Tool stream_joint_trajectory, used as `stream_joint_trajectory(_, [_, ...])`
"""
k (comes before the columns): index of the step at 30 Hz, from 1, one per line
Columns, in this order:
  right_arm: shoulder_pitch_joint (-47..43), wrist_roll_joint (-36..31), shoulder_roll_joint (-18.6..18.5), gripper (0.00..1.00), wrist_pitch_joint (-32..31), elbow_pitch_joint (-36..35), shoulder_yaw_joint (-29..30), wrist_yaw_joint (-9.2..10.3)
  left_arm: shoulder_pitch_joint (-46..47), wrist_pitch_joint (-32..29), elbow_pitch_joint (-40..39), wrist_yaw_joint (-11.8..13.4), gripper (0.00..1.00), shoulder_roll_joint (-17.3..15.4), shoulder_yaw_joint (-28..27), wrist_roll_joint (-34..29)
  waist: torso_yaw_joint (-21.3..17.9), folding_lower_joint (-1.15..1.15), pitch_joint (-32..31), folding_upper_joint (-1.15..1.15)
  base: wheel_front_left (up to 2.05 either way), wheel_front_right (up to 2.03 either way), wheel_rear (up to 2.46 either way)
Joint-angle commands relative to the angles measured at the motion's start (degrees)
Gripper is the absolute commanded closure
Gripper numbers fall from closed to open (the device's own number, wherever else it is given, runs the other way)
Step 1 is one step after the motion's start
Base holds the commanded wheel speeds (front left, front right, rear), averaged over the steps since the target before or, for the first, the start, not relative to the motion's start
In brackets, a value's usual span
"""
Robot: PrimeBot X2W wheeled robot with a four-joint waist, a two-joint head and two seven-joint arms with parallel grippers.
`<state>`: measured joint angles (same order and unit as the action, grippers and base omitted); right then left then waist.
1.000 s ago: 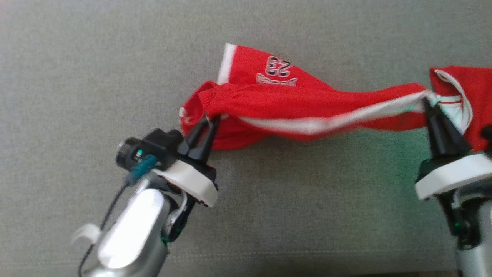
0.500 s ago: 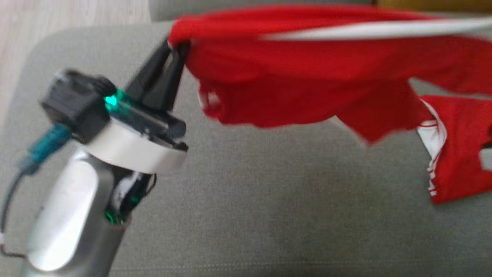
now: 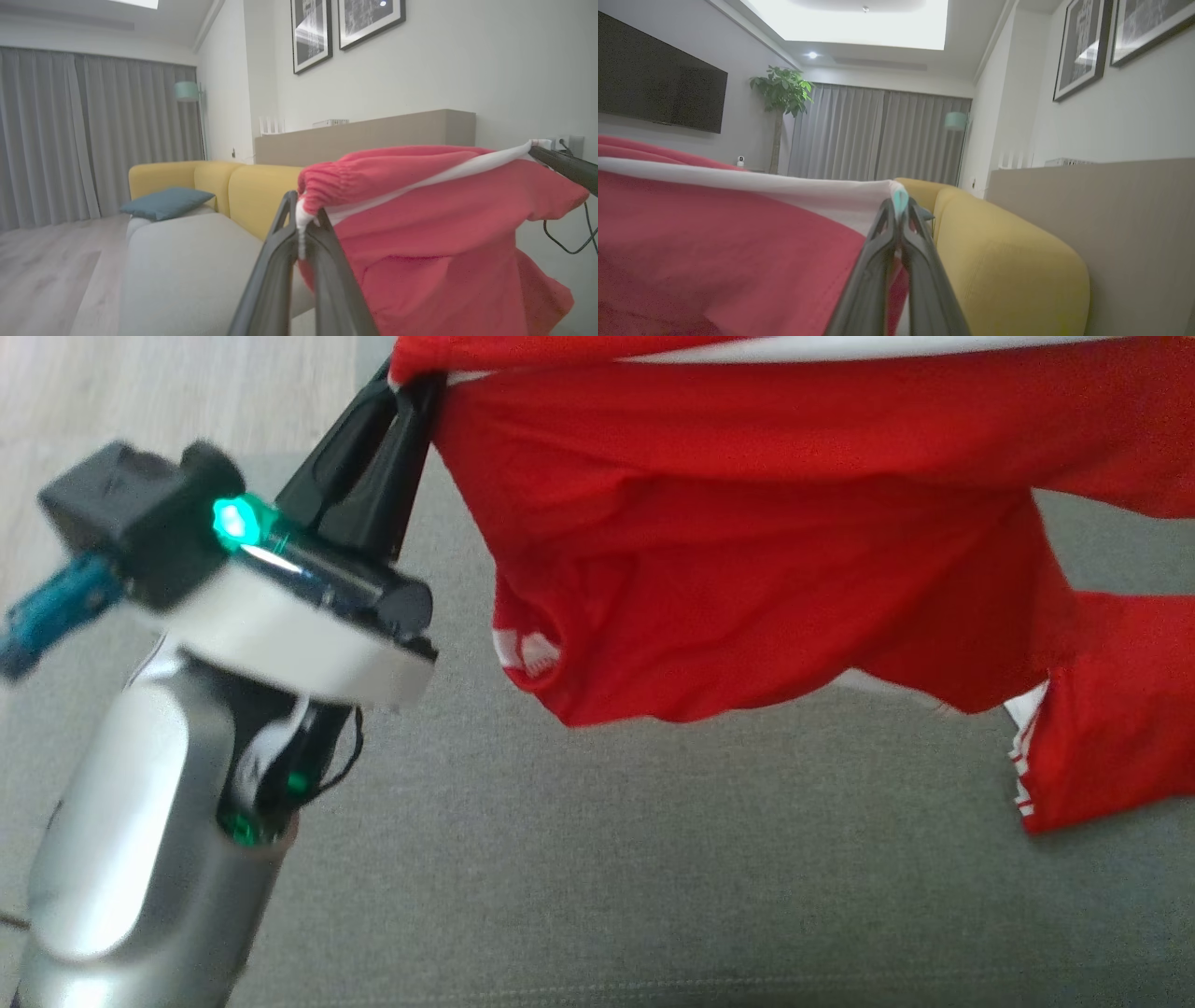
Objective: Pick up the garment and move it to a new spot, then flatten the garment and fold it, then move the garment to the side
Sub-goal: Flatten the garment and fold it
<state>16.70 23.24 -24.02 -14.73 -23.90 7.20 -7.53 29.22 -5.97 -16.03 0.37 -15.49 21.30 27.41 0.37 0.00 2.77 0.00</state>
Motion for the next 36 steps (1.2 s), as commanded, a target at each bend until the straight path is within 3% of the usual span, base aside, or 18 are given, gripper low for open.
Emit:
stream_joint_trajectory(1, [2.58, 0.92, -1.55, 1.0, -0.6, -0.34, -0.75, 0.04, 4.74, -0.1, -0.19, -0.02, 1.0, -1.05, -3.31, 0.46, 0.25, 0.0, 0.96, 0.0, 0.0, 0.0, 0.0])
stream_joint_trajectory(8, [14.31, 4.07, -1.63, 1.0, 1.55, 11.72, -9.32, 0.04, 15.05, 3.51, 18.81, -3.02, 1.0, 3.45, -3.75, 4.1, 0.63, 0.0, 7.17, 0.0, 0.0, 0.0, 0.0])
stream_joint_trajectory(16, [36.43, 2.46, 3.95, 1.0, 13.8, 34.25, -20.74, 0.04, 32.44, 17.9, 48.1, -6.24, 1.0, 6.75, -6.0, 3.9, -0.83, 0.0, 11.9, 0.0, 0.0, 0.0, 0.0])
stream_joint_trajectory(22, [37.79, 1.23, 7.92, 1.0, 22.66, 51.93, -31.65, 0.04, 32.09, 19.66, 66.86, -7.67, 1.0, 9.46, -4.03, 7.36, -1.46, 0.0, 14.26, 0.0, 0.0, 0.0, 0.0])
stream_joint_trajectory(23, [36.4, 2.5, 8.97, 1.0, 24.35, 57.43, -35.17, 0.04, 30.08, 19.46, 71.67, -7.78, 1.0, 10.41, -2.77, 8.88, -1.41, 0.0, 15.01, 0.0, 0.0, 0.0, 0.0])
stream_joint_trajectory(29, [30.57, 8.33, 10.24, 1.0, 26.17, 66.13, -42.02, 0.04, 22.08, 18.46, 75.18, -7.84, 1.0, 12.2, 3.98, 14.66, -1.27, 0.0, 16.83, 0.0, 0.0, 0.0, 0.0])
stream_joint_trajectory(36, [23.08, 11.56, 6.49, 1.0, 27.75, 63.86, -44.1, 0.04, 14.27, 20.56, 71.35, -7.84, 1.0, 11.21, 7.53, 16.77, -1.03, 0.0, 16.2, 0.0, 0.0, 0.0, 0.0])
